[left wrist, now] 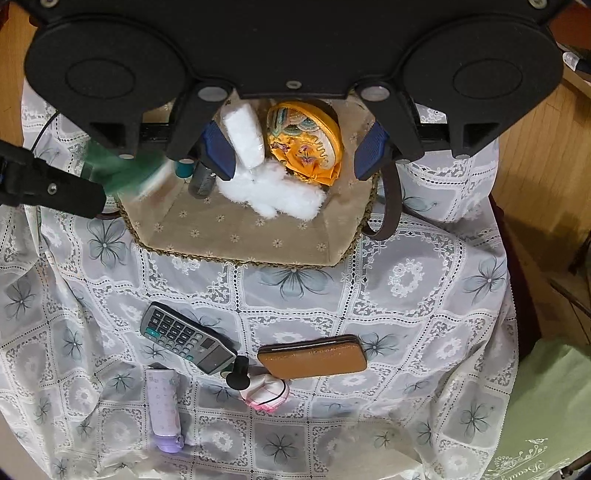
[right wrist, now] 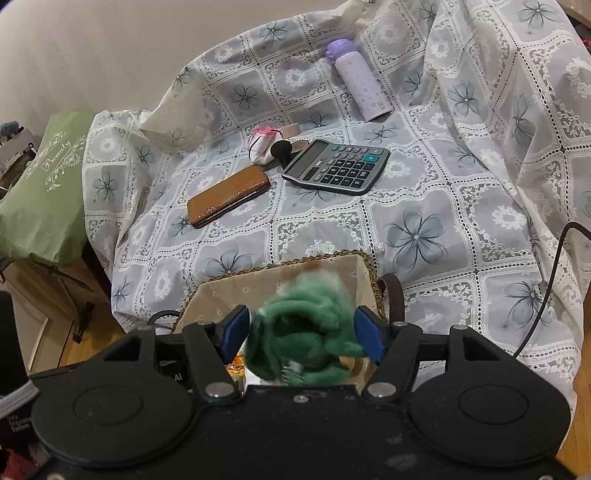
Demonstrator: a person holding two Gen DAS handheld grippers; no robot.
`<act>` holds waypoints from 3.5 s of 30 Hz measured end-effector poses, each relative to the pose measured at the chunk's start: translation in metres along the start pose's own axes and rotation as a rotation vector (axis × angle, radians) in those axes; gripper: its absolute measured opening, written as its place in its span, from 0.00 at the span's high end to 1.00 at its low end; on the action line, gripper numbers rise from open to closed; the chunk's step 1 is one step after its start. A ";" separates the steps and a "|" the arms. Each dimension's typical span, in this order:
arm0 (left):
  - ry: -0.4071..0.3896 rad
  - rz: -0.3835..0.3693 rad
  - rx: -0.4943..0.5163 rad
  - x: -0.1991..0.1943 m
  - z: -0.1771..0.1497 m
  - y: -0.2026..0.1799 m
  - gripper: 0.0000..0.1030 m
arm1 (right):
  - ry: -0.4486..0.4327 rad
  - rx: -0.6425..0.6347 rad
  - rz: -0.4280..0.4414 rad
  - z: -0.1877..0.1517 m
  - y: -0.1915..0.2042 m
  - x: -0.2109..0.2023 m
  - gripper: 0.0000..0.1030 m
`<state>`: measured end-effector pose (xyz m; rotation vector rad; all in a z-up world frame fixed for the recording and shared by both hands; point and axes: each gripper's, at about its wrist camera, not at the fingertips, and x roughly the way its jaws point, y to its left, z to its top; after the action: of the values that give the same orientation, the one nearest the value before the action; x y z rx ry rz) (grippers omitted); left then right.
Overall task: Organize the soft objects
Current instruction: 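Drop the green plush frog into the basket by opening the right gripper, then withdraw both grippers from the basket toward the pink towel and tape roll, then grasp the pink-edged towel bundle with the left gripper while the right gripper approaches the tape roll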
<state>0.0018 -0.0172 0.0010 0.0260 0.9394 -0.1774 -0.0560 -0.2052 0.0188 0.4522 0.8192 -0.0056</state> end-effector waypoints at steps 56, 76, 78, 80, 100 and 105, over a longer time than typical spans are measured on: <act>-0.061 0.080 0.143 0.048 0.071 -0.011 0.34 | 0.013 -0.055 -0.082 0.077 -0.001 0.072 0.39; -0.026 0.093 0.139 0.125 0.134 -0.005 0.34 | -0.007 -0.198 -0.105 0.173 0.025 0.184 0.39; -0.015 0.091 0.137 0.133 0.137 -0.005 0.34 | -0.004 -0.215 -0.104 0.182 0.028 0.197 0.39; -0.003 0.092 0.134 0.140 0.140 -0.004 0.34 | -0.001 -0.234 -0.104 0.189 0.031 0.210 0.39; 0.033 0.079 0.120 0.170 0.147 -0.001 0.26 | -0.027 -0.334 -0.185 0.248 0.028 0.295 0.39; -0.031 0.061 0.139 0.155 0.164 -0.003 0.26 | -0.050 -0.326 -0.262 0.268 0.011 0.310 0.39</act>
<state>0.2224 -0.0582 -0.0268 0.1796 0.8932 -0.1861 0.3479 -0.2478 -0.0373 0.0352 0.8081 -0.1237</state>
